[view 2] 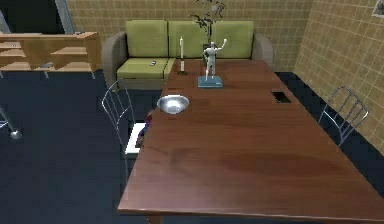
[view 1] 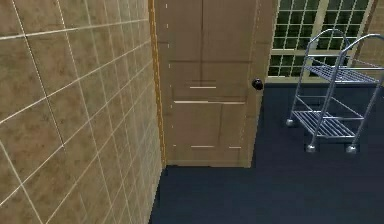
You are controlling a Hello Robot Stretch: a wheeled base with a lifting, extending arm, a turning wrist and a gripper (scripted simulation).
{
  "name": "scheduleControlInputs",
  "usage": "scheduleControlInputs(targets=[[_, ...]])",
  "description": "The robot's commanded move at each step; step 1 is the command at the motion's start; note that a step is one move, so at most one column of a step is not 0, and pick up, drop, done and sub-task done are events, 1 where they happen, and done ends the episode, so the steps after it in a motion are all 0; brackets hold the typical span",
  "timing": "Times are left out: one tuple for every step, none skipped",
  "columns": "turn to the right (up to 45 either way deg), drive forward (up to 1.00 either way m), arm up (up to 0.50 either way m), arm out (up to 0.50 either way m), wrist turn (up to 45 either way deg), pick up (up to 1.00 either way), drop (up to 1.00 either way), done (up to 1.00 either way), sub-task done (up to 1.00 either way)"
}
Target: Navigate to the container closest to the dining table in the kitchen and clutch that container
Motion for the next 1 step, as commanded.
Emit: scheduleControlInputs(targets=[[3.0, 0.0, 0.0, 0.0, 0.0, 0.0, 0.0, 0.0, 0.0]])
